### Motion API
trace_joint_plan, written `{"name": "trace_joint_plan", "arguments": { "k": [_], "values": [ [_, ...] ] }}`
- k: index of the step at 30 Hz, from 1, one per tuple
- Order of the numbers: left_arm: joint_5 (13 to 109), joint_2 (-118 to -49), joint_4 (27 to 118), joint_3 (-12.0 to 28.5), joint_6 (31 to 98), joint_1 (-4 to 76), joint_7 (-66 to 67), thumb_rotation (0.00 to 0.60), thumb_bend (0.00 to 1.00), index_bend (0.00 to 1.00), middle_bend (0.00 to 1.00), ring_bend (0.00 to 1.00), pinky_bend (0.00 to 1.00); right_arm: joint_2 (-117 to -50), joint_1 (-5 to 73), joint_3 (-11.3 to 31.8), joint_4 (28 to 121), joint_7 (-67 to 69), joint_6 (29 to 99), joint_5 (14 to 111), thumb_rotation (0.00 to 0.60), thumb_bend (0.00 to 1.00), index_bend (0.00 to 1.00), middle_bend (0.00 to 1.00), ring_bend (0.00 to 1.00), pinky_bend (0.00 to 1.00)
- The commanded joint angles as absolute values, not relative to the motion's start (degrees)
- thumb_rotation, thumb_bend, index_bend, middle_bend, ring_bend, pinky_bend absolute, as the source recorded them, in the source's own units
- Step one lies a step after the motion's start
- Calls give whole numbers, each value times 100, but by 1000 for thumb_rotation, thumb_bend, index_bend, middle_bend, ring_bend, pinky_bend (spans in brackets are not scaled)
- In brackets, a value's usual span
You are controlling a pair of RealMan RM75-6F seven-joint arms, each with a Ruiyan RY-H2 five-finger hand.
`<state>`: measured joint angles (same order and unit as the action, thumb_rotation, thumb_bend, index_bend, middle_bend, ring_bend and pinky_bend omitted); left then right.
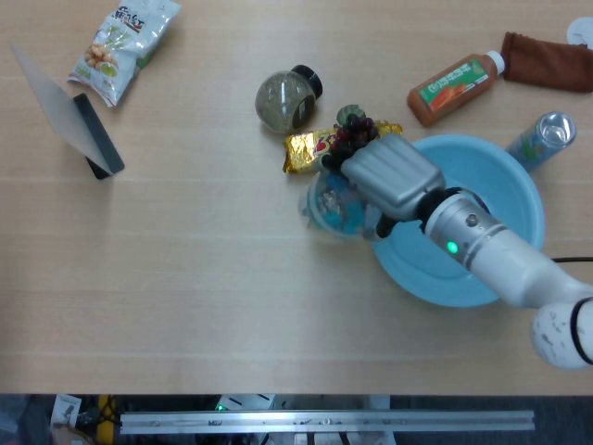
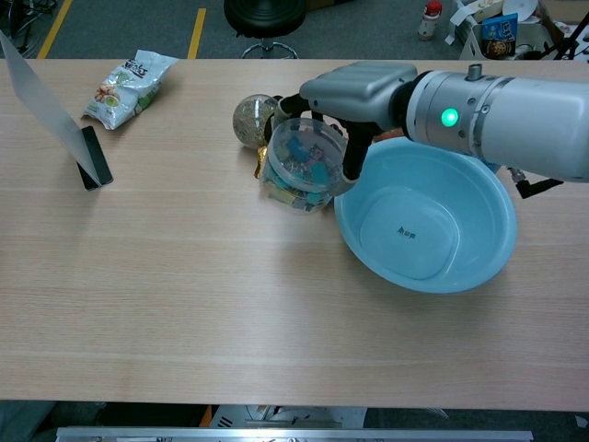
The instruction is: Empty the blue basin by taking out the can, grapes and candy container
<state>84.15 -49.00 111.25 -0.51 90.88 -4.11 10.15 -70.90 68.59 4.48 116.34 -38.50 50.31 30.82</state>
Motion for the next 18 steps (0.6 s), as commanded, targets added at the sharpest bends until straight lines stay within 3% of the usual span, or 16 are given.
{"name": "trace_joint_plan", "arguments": {
  "k": [1, 18],
  "values": [
    [8443, -4897, 11127, -66, 9125, -437, 1008, 600, 270, 286, 234, 195, 170, -7490, 7118, 531, 11361, -3969, 5079, 2738, 600, 205, 324, 410, 405, 552],
    [8533, -4873, 11085, -115, 9248, -540, 927, 600, 269, 286, 234, 195, 170, -8926, 7852, 305, 10337, -4577, 5313, 1681, 600, 202, 324, 403, 382, 525]
  ]
}}
